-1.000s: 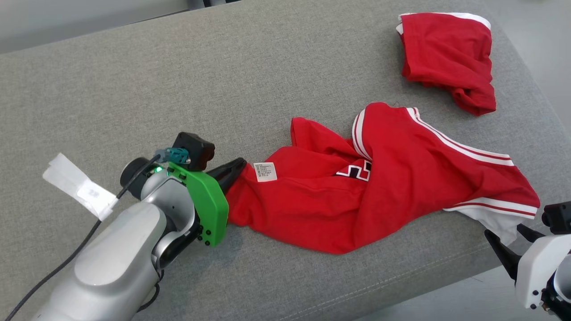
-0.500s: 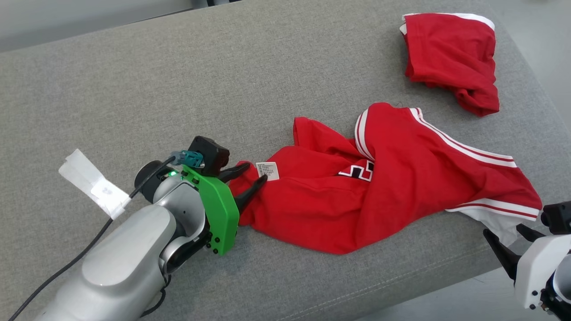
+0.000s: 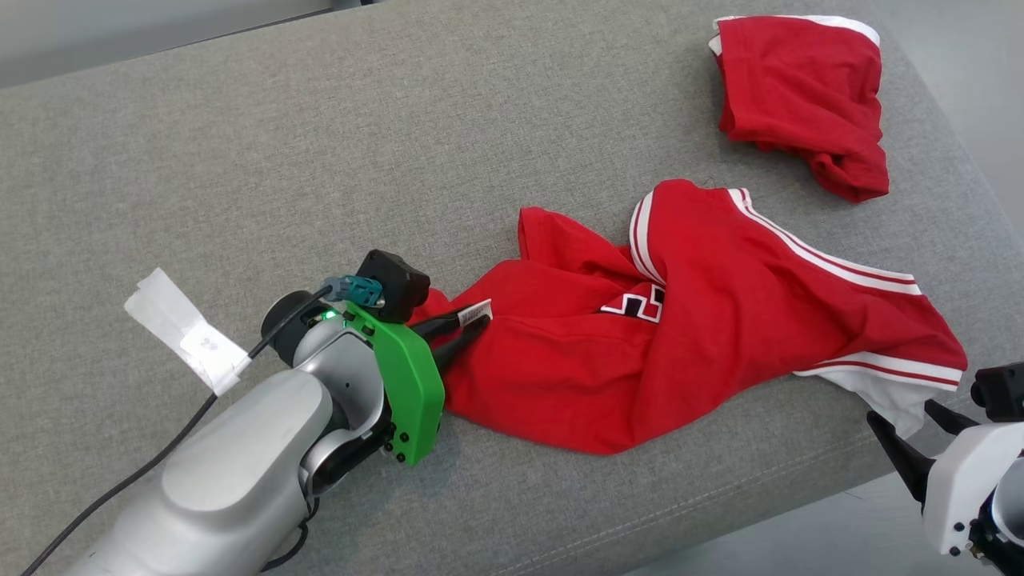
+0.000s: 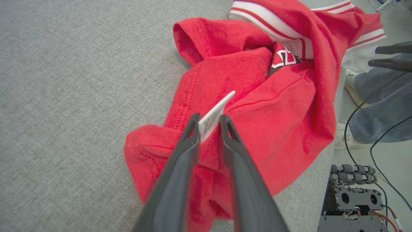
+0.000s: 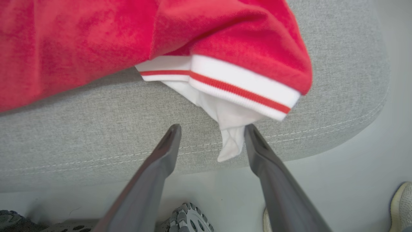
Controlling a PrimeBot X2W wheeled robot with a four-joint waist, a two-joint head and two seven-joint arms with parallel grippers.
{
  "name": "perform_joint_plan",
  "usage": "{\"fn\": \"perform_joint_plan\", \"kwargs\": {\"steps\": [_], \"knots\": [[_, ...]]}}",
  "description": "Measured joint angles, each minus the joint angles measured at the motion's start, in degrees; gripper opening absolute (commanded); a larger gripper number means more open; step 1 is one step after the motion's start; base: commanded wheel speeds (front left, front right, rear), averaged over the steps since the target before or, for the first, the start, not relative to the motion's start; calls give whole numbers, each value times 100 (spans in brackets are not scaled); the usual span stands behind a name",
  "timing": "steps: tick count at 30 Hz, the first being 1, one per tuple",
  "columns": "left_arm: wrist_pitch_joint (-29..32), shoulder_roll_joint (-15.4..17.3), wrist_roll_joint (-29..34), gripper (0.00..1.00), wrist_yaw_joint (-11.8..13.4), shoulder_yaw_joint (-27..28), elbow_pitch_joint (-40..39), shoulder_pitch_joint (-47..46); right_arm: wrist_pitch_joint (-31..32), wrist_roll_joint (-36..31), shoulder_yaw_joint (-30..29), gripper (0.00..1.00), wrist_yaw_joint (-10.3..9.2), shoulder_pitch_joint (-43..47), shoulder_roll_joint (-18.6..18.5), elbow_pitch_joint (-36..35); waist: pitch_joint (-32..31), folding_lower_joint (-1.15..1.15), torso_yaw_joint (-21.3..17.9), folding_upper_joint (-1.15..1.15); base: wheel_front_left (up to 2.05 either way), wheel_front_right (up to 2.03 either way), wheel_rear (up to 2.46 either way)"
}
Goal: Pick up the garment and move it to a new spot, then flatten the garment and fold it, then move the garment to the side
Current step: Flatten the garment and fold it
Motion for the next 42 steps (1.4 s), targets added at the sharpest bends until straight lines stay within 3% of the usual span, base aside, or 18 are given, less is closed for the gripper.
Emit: {"fn": "perform_joint_plan", "kwargs": {"steps": [2,9,20,29,32,38,42], "knots": [[-7,0,-9,0,0,-46,7,-31,-5,0,0,100,0,1,2,0,1,0,0,0,0,0,0],[-108,113,-166,0,-1,-66,92,-63,-58,0,-21,100,-1,-4,62,-3,-27,0,-12,0,0,0,0],[-202,991,-46,0,-1,580,-240,-1554,-166,112,-157,100,-53,-215,245,-187,-255,0,-96,0,0,0,0],[-159,988,149,0,-2,623,-933,-2638,-411,48,-292,100,-48,-552,240,-481,-523,0,-66,0,0,0,0],[-159,987,203,0,-3,689,-848,-2822,-416,-7,-168,100,-9,-737,254,-532,-606,0,-9,0,0,0,0],[-142,1177,360,0,-43,745,-304,-2984,-409,-135,320,100,264,-1200,492,-594,-800,0,5,0,0,0,0],[1,1115,382,0,-43,758,-327,-3333,-409,-136,311,100,252,-1251,536,-612,-830,0,-95,0,0,0,0]]}}
